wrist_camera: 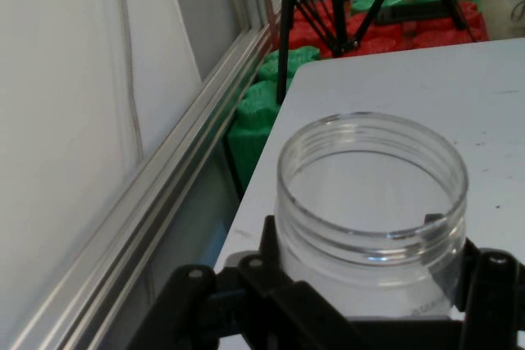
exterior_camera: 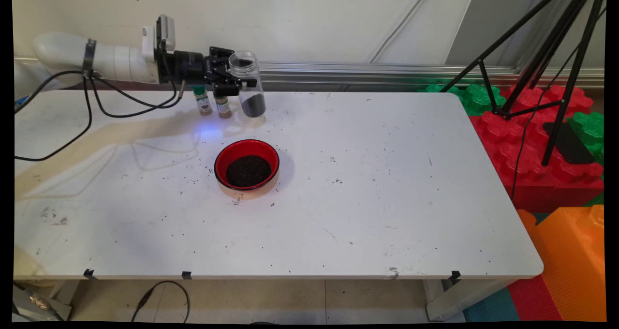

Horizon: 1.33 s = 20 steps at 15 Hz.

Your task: Pour the black seasoning powder in the red bowl

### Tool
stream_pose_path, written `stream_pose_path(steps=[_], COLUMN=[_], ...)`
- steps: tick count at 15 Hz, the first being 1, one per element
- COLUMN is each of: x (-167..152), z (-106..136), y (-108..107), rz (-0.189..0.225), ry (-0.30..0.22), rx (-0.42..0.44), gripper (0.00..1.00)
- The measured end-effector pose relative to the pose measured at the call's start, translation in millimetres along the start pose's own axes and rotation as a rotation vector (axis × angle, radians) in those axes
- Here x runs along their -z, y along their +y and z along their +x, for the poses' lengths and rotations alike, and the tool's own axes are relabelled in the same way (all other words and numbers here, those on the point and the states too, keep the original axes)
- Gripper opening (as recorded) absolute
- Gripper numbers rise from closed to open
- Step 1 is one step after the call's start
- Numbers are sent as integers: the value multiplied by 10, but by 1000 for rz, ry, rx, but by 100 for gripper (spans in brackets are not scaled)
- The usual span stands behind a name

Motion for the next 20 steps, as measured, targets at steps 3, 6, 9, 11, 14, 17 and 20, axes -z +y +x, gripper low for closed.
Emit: stream_pose_path(steps=[3,6,9,11,14,17,20], x=[64,104,126,128,126,114,109], z=[77,143,193,218,265,308,334], y=[24,70,124,156,217,274,316], rz=[-19,-44,-68,-81,-101,-114,-124], ry=[6,14,22,25,30,31,33], rx=[-48,-103,-160,-195,-260,-331,-388], gripper=[0,0,0,0,0,0,0])
